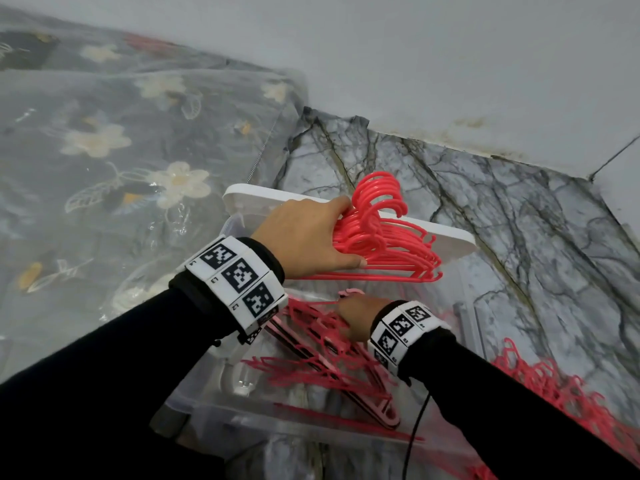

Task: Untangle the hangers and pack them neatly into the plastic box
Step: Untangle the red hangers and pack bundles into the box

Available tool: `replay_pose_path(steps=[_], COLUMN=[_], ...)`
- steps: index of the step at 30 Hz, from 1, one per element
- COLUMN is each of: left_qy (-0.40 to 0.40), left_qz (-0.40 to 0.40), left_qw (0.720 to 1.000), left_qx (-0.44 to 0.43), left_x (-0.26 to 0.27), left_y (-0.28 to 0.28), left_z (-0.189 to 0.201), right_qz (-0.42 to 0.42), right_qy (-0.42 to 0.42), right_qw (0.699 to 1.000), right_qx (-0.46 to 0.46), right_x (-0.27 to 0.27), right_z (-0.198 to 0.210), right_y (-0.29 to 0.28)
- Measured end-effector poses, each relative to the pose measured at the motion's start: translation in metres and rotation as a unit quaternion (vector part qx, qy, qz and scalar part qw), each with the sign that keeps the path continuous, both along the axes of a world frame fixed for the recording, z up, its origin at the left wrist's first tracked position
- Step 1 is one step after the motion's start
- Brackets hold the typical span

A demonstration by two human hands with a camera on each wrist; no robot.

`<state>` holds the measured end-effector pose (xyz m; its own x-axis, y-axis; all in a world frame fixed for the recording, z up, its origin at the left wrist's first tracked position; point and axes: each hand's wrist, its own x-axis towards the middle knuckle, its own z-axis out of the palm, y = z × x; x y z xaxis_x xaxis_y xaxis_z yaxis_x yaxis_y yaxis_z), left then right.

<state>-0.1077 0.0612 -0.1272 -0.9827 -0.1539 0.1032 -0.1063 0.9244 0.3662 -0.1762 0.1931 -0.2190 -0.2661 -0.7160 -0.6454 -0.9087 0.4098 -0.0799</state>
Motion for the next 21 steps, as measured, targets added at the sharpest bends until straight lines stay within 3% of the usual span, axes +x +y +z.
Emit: replay_pose_path(steps=[3,6,10,15,21], left_qy=[0.002,0.001,-0.001,0.015,0.051], left_qz=[0.002,0.007,0.013,0.031,0.076], left_qw=[1.0,1.0,1.0,0.999,0.996], left_qx=[-0.008,-0.01,-0.014,-0.009,-0.002], left_x=[0.0,0.0,0.0,0.0,-0.002], left_y=[-0.001,-0.001,-0.001,-0.002,-0.007], left_z=[0.0,0.001,0.002,0.001,0.003], right_qz=[-0.048,-0.14,-0.304,-0.31,-0.373], right_qy=[0.01,-0.05,-0.238,-0.223,-0.323], right_qw=[0.999,0.989,0.921,0.916,0.843], right_qx=[0.001,0.005,-0.052,-0.125,-0.215], right_x=[-0.009,-0.019,-0.021,-0.019,-0.016], right_z=[0.01,0.017,0.021,0.037,0.059], right_y=[0.01,0.022,0.031,0.031,0.037])
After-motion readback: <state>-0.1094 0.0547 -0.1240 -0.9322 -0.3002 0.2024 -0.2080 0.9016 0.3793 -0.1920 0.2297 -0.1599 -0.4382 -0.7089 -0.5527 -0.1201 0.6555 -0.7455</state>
